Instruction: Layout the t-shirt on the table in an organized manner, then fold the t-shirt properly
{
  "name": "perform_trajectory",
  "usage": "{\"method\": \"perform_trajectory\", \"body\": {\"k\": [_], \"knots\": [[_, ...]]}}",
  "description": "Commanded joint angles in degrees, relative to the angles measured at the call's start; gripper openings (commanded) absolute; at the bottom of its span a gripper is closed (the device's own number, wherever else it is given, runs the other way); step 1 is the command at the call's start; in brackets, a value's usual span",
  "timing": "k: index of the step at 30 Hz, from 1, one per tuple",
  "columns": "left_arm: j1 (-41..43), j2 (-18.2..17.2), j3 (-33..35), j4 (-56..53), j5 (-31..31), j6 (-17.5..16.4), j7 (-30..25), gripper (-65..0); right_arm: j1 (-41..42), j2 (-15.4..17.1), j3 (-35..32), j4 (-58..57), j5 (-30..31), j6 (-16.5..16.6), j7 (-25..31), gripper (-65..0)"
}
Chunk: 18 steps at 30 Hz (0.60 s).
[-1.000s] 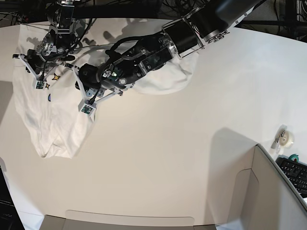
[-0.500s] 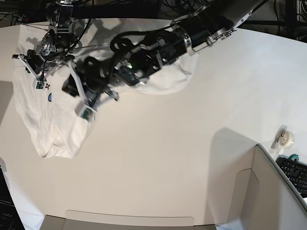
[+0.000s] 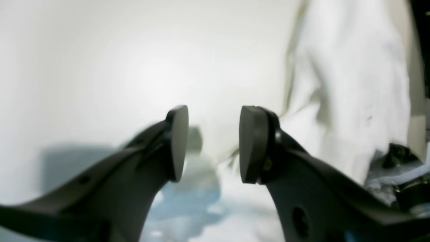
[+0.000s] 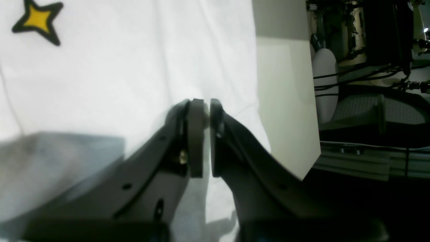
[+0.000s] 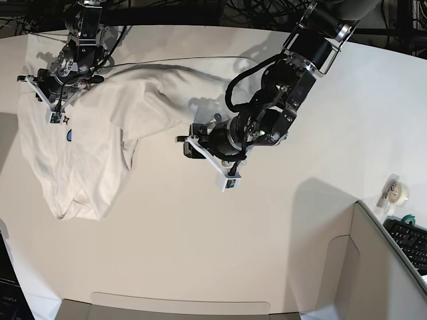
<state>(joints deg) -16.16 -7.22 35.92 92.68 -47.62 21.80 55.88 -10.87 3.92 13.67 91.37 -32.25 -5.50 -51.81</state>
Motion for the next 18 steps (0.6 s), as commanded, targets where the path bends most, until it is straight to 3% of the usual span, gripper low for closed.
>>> {"method": "perform_trajectory", "body": {"k": [1, 3, 9, 14, 18], "knots": [[-2.17, 1.03, -2.74, -0.07, -2.27, -2.33, -0.8, -39.5, -0.6, -0.71, -0.35, -0.69, 5.74, 3.17, -3.53, -59.6], [-1.29, 1.11, -6.78, -3.32, -7.11, -4.79, -0.27, -39.5, -0.69, -0.8, -0.35, -0.69, 5.74, 3.17, -3.53, -59.6], [-1.46, 1.03, -9.33, -9.39, -16.6, -4.97, -0.1, -39.5, -1.04, -0.8, -0.35, -0.69, 5.74, 3.17, -3.53, -59.6], [-1.11, 1.11, -8.89, -13.96, -20.82, -4.97, 0.96, -39.5, -1.04, -0.89, -0.35, -0.69, 5.74, 3.17, -3.53, -59.6], [-1.02, 2.52, -8.8, -14.75, -20.56, -4.88, 2.54, -39.6, -1.13, -0.71, -2.2, -0.69, 5.74, 3.17, -3.62, -59.6]]}}
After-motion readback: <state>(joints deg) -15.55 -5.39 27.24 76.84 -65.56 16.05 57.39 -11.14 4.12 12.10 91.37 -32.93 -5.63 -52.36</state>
